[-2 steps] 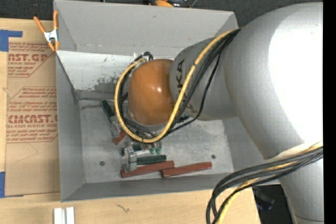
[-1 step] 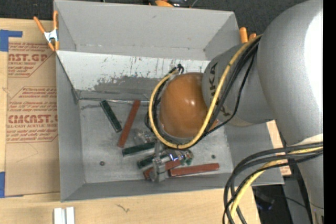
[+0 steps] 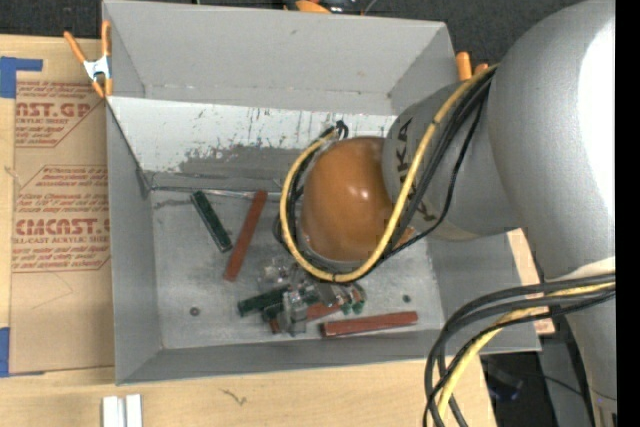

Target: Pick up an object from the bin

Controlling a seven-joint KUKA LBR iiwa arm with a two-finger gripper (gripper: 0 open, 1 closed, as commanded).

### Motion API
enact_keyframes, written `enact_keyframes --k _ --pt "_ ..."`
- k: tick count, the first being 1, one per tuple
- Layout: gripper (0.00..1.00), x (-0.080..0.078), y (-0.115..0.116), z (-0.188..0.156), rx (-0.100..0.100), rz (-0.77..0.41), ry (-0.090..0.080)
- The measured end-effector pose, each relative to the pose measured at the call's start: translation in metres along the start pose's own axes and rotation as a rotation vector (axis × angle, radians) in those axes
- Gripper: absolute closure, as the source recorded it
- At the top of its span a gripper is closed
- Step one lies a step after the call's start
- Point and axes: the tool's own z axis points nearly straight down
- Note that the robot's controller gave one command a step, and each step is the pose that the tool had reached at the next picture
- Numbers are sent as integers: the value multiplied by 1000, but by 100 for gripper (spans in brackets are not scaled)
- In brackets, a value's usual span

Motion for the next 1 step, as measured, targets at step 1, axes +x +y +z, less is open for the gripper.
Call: enact_keyframes --k 1 --pt "100 -20 -4 -139 2 -14 -10"
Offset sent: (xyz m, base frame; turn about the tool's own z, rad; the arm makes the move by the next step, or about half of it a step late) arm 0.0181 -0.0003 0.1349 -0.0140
